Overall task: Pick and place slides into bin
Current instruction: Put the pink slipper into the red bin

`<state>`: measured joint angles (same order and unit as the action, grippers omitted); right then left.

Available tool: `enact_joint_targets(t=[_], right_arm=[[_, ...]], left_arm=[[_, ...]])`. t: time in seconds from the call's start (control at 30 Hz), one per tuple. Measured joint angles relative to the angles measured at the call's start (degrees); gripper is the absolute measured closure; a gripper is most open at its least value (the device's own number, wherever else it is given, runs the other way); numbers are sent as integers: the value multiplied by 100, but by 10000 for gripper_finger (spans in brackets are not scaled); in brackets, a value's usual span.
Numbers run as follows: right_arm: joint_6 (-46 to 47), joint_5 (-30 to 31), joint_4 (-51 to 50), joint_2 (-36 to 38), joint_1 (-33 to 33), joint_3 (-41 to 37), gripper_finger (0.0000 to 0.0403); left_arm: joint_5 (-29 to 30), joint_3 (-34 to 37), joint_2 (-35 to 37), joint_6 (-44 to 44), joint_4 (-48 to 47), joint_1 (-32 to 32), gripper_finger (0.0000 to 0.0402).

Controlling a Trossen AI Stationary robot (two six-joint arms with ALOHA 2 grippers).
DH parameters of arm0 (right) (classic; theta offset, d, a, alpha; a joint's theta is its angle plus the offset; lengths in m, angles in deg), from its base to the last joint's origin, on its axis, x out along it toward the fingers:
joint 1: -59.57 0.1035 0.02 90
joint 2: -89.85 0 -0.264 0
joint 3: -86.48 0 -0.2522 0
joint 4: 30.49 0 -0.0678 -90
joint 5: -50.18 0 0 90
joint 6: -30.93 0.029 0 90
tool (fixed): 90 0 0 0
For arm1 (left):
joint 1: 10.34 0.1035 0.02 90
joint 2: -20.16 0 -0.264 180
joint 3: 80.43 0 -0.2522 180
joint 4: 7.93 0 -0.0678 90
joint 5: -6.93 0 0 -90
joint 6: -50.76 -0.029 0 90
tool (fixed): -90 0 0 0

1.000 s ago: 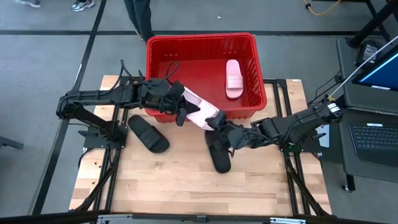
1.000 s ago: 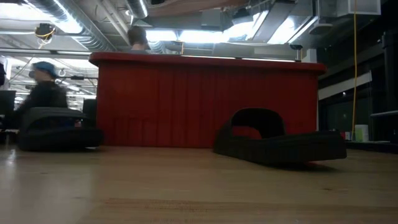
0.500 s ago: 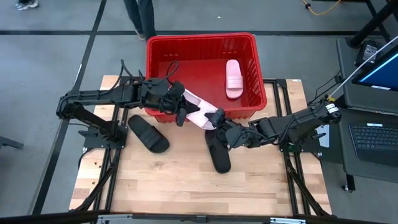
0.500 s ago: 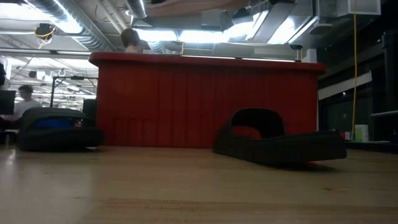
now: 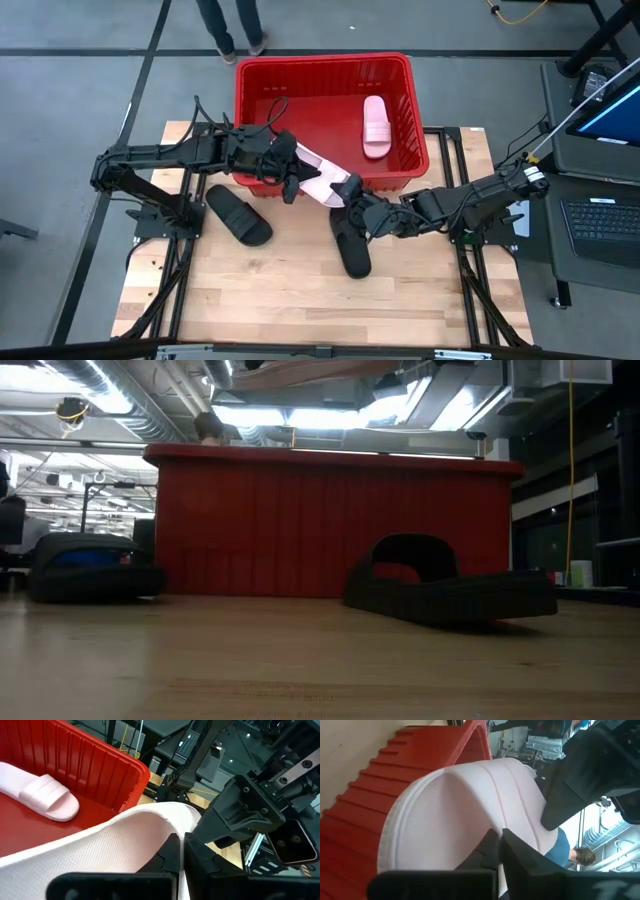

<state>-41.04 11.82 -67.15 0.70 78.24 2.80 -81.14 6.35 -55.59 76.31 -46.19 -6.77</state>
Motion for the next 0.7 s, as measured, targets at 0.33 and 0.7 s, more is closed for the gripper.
enact_joint_targets(t=[0.33,0.7], right_arm=[[303,-13,107,0,6,196,396],[663,306,-303,-4,72,804,397]], left_arm=[[163,-2,9,-440,-63,30,331],[260,-15,217,-1071,-268,369,287]])
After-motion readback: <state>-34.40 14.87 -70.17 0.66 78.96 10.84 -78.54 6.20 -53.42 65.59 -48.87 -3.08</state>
